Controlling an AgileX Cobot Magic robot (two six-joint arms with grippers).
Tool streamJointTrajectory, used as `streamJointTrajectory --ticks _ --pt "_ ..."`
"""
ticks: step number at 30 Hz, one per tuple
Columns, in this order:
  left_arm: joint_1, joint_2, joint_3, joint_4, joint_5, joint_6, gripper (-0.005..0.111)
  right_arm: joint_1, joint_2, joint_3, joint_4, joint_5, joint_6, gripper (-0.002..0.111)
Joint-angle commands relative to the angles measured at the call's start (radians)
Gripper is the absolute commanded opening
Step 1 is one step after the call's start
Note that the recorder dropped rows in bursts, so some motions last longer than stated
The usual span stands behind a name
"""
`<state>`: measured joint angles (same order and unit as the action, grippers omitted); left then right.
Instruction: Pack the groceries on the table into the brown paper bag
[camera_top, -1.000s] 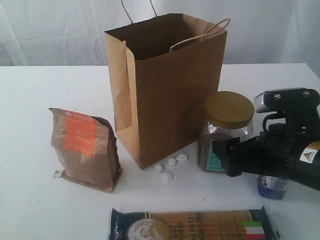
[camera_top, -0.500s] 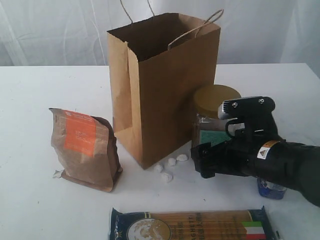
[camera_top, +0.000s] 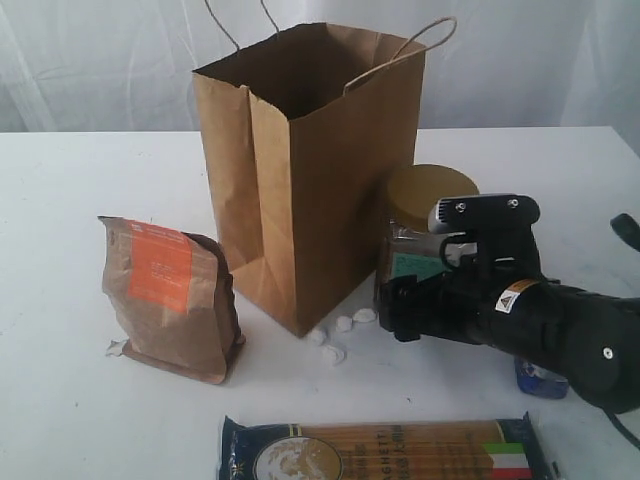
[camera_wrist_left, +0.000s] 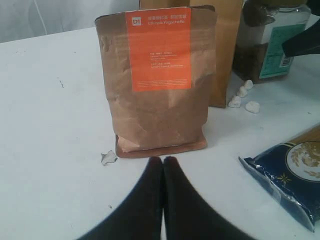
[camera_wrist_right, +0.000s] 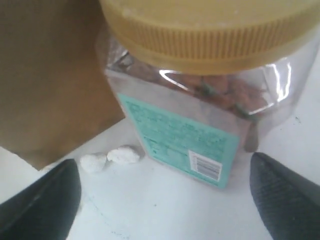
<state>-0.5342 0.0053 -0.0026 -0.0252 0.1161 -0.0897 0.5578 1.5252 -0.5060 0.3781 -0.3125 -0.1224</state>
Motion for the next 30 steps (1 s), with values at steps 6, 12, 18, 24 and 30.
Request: streamJointTrajectory --ticks 6,12,18,24,30 --pt "0.005 -0.005 0.003 -0.005 0.001 0.0 0.0 -0.101 -0.073 0.029 0.05 -0.031 -0.127 0.084" --pt "0.005 -0.005 0.003 -0.005 0.001 0.0 0.0 -0.194 -0.11 0.029 0.05 -0.072 -0.137 0.084" --pt "0.005 -0.005 0.003 -0.005 0.001 0.0 0.0 -0.282 -0.11 0.027 0.05 -0.127 -0.196 0.084" --pt "0.005 -0.005 0.003 -0.005 0.001 0.0 0.0 -0.381 -0.11 0.027 0.034 -0.115 -0.199 0.084" --pt "0.005 -0.005 0.003 -0.005 0.001 0.0 0.0 -0.358 -0.21 -0.006 0.021 0.055 -0.191 0.084"
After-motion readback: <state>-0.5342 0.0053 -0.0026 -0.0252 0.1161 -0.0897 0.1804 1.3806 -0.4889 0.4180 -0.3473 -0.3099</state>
